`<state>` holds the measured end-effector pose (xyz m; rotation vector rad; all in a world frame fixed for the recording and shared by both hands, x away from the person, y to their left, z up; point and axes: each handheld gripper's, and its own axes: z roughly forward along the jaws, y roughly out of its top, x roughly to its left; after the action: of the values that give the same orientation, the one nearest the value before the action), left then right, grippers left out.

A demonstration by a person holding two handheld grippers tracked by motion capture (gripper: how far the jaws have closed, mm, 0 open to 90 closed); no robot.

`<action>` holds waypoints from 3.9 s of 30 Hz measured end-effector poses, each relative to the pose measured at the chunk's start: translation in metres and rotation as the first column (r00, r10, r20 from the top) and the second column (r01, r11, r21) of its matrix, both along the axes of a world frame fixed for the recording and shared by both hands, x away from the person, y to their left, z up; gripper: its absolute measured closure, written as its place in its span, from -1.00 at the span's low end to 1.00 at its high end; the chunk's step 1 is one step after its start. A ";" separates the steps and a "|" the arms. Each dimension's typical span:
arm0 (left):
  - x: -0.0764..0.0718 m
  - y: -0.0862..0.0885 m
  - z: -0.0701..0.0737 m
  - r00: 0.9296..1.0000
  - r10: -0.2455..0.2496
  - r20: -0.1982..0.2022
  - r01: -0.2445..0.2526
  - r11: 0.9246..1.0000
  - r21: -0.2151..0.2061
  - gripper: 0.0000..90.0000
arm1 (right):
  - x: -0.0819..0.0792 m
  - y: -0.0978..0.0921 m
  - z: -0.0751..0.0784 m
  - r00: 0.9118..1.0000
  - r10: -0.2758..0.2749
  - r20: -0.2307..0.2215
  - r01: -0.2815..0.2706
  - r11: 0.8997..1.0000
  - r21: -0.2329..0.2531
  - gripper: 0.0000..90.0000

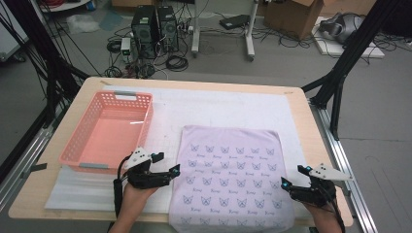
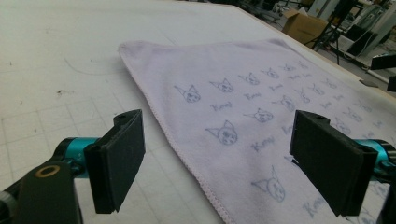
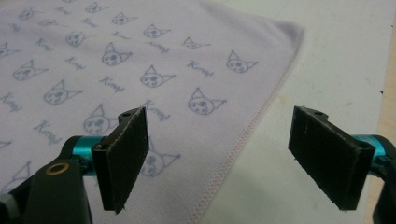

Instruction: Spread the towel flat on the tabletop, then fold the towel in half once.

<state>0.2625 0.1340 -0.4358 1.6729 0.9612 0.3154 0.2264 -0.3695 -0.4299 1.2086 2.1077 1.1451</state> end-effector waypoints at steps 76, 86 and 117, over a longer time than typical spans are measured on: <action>0.095 -0.040 0.001 0.977 0.184 -0.112 -0.154 0.961 0.230 0.95 | 0.105 0.009 -0.005 0.983 -0.143 -0.114 0.143 0.990 -0.009 0.94; 0.071 -0.029 0.017 0.989 0.134 -0.066 -0.120 0.976 0.181 0.95 | 0.079 0.002 0.011 0.995 -0.082 -0.065 0.084 0.996 0.042 0.94; -0.019 -0.006 -0.001 0.995 0.016 -0.101 -0.007 0.997 0.081 0.20 | -0.016 0.001 0.003 0.990 0.043 -0.133 -0.036 0.998 0.054 0.45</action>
<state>0.2430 0.1277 -0.4369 1.7713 1.0461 0.2817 0.2105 -0.3685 -0.4268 1.3054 2.2224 1.1714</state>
